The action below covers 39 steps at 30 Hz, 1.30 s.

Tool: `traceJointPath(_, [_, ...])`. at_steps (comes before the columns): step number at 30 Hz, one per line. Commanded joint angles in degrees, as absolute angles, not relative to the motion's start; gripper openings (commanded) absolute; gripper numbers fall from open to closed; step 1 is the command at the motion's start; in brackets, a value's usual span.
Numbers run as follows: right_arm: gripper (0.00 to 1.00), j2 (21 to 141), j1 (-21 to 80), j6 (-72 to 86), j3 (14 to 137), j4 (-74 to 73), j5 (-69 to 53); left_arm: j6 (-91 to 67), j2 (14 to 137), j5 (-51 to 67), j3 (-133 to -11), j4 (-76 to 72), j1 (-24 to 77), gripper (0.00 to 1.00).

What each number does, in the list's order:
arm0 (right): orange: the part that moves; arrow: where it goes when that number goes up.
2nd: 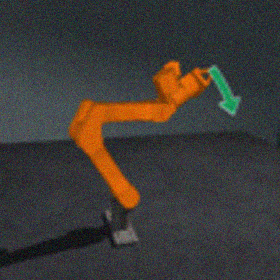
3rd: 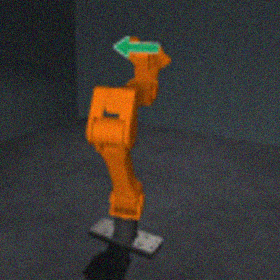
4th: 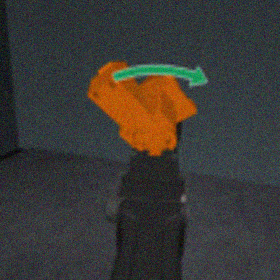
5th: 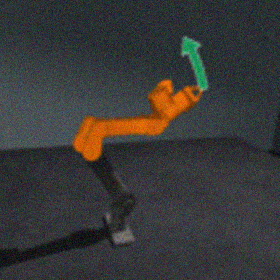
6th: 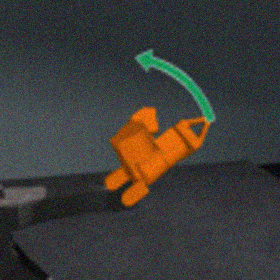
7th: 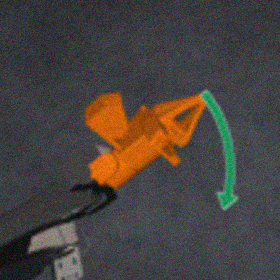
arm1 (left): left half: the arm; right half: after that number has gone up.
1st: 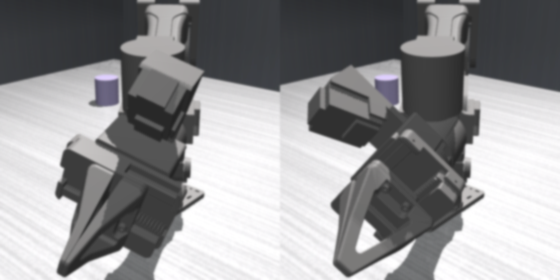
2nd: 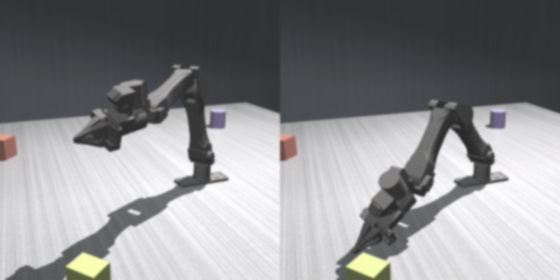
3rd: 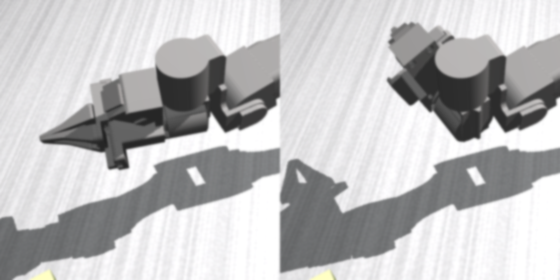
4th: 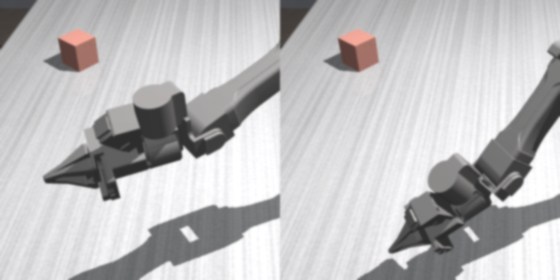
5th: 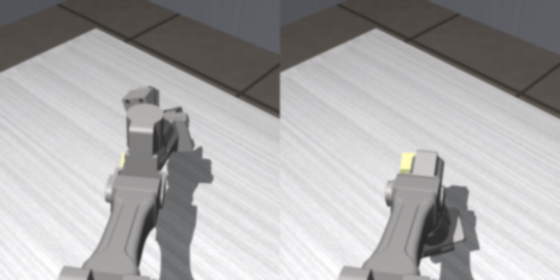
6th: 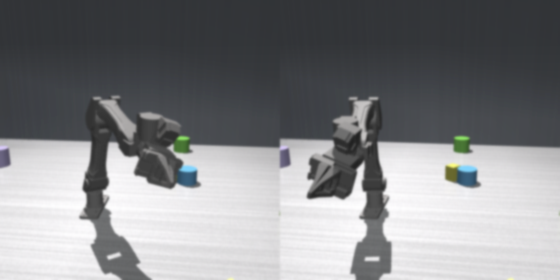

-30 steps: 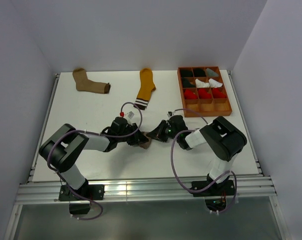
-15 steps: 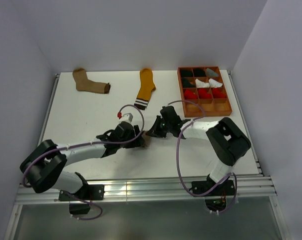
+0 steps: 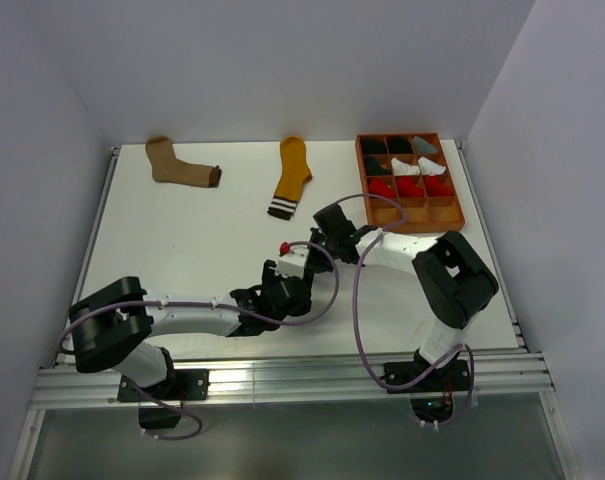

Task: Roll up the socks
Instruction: Roll the sock at the center of the board.

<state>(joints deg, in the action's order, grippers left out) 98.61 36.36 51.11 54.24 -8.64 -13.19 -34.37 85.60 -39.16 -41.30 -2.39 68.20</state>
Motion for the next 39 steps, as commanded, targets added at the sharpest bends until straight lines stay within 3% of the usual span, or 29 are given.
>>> traceJointPath(1, [0.0,100.28,37.09,50.27,55.9,-11.87,-12.74,-28.57,89.19,-44.38,-44.2,-7.38,68.99,0.69])
traceJointPath(10, [0.0,100.99,37.18,49.83,56.08,-11.16,-14.85,-29.53,99.57,-46.23,-48.07,-4.84,69.17,0.65])
traceJointPath(12, [0.0,101.16,37.18,49.75,55.99,-10.81,-15.64,-31.54,101.15,-45.88,-48.6,-2.57,68.73,0.6])
traceJointPath(13, [0.0,101.34,37.18,49.75,55.81,-10.38,-16.51,-32.34,102.47,-45.7,-49.13,-1.59,68.56,0.56])
traceJointPath(17, [0.0,101.08,37.18,50.27,54.32,-7.39,-18.63,-35.59,103.8,-43.34,-48.61,-0.18,67.06,0.25])
traceJointPath(21, [0.04,100.02,37.0,50.88,51.26,-2.39,-20.3,-35.77,101.26,-38.51,-47.38,-0.53,64.95,0.02])
traceJointPath(25, [0.22,95.99,36.13,53.61,45.64,9.27,-21.44,-35.68,97.49,-29.82,-45.97,-0.97,63.02,0.01])
traceJointPath(26, [0.31,95.19,35.78,54.22,44.57,11.32,-21.62,-36.12,96.77,-27.1,-45.53,-1.49,61.8,0.01])
traceJointPath(32, [0.56,88.51,33.93,56.69,37.01,23.37,-19.08,-40.86,91.06,-10.47,-41.58,-3.16,54.33,0.01])
traceJointPath(39, [0.61,87.36,33.75,57.92,31.38,32.86,-17.05,-44.64,88.5,4.12,-39.29,-4.48,46.5,0.01])
